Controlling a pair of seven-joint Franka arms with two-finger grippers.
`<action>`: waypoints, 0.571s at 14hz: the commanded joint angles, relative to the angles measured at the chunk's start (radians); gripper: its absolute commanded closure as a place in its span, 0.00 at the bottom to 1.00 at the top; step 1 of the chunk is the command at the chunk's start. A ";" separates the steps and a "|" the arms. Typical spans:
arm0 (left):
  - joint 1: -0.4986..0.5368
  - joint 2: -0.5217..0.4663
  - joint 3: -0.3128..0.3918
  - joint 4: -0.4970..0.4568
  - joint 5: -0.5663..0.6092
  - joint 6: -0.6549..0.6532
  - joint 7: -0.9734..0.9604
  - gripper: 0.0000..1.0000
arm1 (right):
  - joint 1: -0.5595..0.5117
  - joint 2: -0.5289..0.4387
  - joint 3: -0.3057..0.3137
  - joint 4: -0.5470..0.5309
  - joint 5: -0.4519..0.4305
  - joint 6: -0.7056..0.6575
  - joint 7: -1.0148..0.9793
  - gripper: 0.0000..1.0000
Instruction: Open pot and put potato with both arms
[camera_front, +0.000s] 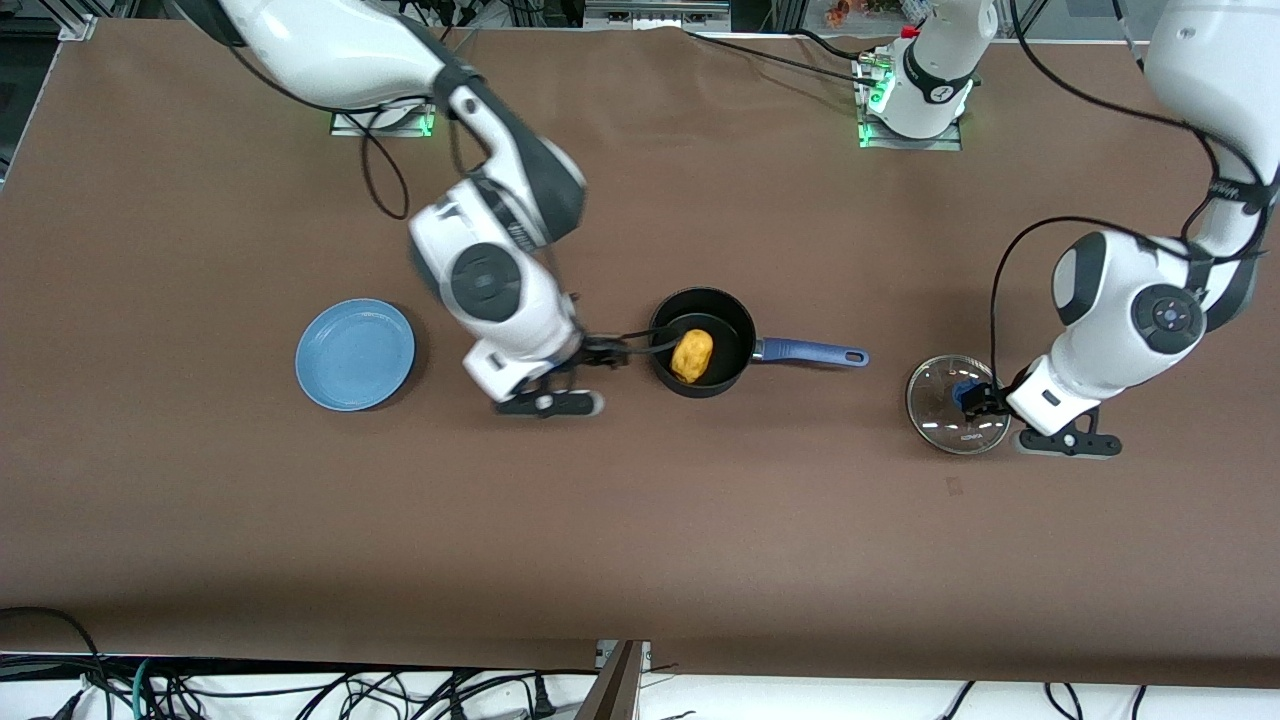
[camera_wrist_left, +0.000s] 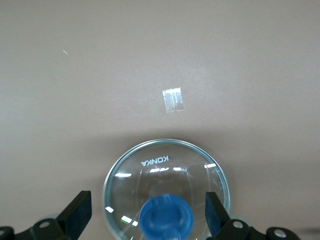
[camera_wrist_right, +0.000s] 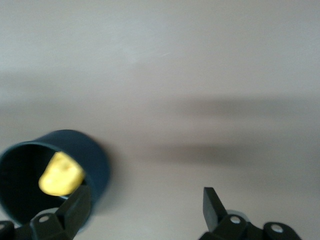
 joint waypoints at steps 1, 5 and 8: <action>0.008 -0.179 -0.041 -0.021 -0.021 -0.139 0.014 0.00 | -0.088 -0.059 0.014 -0.008 -0.045 -0.122 -0.114 0.00; 0.005 -0.330 -0.088 0.040 -0.135 -0.367 0.016 0.00 | -0.186 -0.138 0.017 -0.011 -0.151 -0.300 -0.261 0.00; 0.002 -0.335 -0.115 0.186 -0.135 -0.573 0.016 0.00 | -0.279 -0.218 0.016 -0.034 -0.153 -0.345 -0.424 0.00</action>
